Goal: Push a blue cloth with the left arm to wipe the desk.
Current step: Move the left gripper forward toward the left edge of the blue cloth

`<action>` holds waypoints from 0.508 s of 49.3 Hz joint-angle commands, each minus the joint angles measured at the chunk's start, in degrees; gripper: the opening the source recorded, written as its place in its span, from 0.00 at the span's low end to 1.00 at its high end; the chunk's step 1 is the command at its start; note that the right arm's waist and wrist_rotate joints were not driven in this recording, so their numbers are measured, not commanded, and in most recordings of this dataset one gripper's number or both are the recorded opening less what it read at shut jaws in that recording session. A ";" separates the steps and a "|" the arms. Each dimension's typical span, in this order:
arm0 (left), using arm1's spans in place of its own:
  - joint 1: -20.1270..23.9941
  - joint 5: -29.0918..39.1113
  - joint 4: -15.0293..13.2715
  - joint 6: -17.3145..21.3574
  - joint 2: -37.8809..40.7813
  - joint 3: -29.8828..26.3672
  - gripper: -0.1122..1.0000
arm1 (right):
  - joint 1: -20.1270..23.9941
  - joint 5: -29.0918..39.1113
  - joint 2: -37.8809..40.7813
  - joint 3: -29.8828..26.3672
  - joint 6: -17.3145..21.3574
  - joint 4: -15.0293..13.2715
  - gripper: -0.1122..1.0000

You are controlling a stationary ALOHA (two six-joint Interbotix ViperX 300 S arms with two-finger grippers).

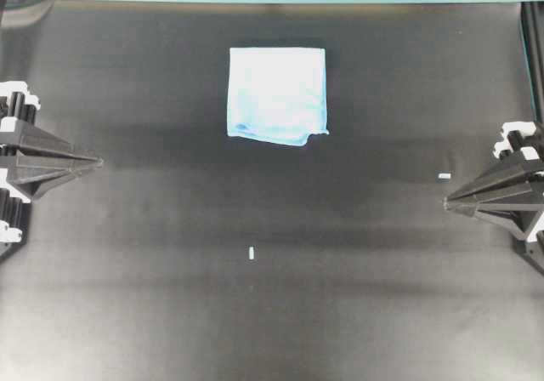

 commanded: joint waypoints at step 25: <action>7.38 -3.25 2.29 -0.26 22.15 -6.94 0.11 | 0.00 6.15 0.44 -0.70 0.09 0.09 0.11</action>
